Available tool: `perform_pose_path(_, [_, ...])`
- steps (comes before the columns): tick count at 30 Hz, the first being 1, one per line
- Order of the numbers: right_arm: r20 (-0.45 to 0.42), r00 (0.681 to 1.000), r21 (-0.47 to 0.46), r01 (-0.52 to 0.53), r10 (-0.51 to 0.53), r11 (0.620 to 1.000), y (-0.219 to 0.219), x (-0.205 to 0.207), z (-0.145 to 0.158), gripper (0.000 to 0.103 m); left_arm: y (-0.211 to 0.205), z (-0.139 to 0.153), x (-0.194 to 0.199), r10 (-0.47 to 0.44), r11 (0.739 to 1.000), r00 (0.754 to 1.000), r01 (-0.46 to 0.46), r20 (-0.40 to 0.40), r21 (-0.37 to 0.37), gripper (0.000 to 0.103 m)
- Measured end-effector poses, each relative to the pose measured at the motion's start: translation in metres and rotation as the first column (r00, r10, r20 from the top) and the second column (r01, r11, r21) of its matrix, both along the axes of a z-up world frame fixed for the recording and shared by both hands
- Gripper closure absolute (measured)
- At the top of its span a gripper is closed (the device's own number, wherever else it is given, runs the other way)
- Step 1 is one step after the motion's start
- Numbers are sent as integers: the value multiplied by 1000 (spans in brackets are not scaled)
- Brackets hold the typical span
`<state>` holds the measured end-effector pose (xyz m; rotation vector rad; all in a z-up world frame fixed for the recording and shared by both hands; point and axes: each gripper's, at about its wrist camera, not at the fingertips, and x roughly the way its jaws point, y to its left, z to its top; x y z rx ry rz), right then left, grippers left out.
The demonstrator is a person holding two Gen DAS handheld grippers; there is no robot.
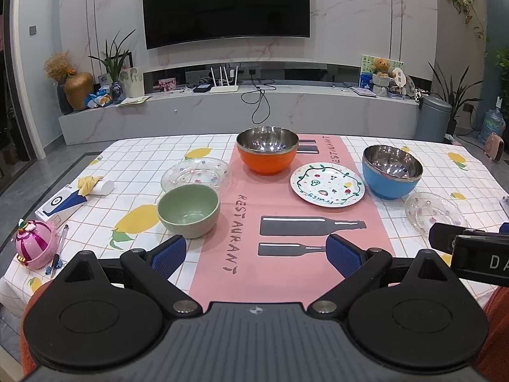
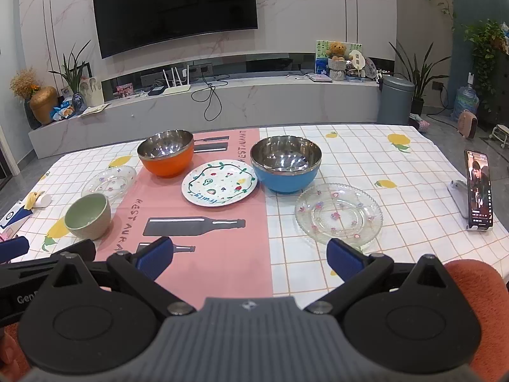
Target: Organize plates and bowls
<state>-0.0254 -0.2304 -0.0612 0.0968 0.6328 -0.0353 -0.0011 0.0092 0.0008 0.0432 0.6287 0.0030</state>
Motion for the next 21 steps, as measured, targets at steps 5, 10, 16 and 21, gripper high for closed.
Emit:
perform_pose_path(5, [-4,1000,1,-5,5,1000,2,0,0,2,-1,0,0,-1,1000,1000,1,-2,0,0])
perform_pose_path(10, [-7,1000,1,-8,8,1000,1,1,0,2,-1,0,0,0,1000,1000,0,-1,-1,0])
perform_pose_path(16, [-13,1000,2,-11,11,1000,2,1,0,2,0,1,0,0,1000,1000,0,-2,-2,0])
perform_pose_path(21, [-13,1000,1,-11,11,1000,1,1,0,2,0,1,0,-5,1000,1000,5,-1,-7,0])
